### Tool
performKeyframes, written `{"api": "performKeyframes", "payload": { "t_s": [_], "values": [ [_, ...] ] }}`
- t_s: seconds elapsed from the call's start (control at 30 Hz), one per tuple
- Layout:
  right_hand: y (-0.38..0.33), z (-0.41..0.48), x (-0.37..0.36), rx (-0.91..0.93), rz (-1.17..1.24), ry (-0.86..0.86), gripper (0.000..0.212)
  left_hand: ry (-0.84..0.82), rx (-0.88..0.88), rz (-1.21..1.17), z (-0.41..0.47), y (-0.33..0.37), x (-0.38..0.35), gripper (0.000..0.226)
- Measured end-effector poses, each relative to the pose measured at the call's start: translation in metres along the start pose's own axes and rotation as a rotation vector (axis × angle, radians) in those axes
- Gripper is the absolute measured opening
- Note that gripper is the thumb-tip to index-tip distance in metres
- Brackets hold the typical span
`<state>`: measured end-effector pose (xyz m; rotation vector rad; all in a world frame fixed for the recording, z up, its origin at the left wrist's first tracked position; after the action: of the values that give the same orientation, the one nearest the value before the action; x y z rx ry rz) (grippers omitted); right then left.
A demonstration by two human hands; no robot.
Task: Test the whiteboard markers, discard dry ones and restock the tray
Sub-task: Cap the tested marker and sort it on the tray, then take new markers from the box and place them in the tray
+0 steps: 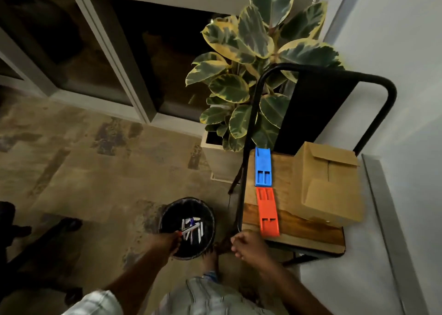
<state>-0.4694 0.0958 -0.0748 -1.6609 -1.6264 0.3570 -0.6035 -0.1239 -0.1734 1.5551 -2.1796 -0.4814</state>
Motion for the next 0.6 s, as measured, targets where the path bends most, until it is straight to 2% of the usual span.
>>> {"api": "performKeyframes", "payload": {
  "t_s": [0.07, 0.2, 0.37, 0.6],
  "values": [
    [-0.002, 0.007, 0.009, 0.003, -0.071, -0.003, 0.035, -0.001, 0.033, 0.032, 0.012, 0.01, -0.005, 0.026],
    [-0.009, 0.018, 0.027, -0.039, -0.117, 0.072, 0.024, 0.022, 0.095, 0.228, 0.06, 0.028, -0.004, 0.023],
    [-0.034, 0.021, 0.044, 0.035, -0.226, 0.141, 0.027, 0.003, 0.136, 0.391, 0.124, 0.024, -0.003, 0.026],
    [-0.067, 0.018, 0.069, 0.118, -0.204, 0.203, 0.01, -0.158, -0.024, 0.55, 0.096, 0.098, -0.054, 0.03]
  ]
}}
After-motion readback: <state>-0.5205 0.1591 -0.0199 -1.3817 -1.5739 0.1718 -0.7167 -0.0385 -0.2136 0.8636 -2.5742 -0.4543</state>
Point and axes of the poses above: each hand's wrist, its own z-axis towards the middle knuckle, its own x-axis out of the back of the hand, y = z × x, the point moved 6 cm from there along z, towards the middle knuckle
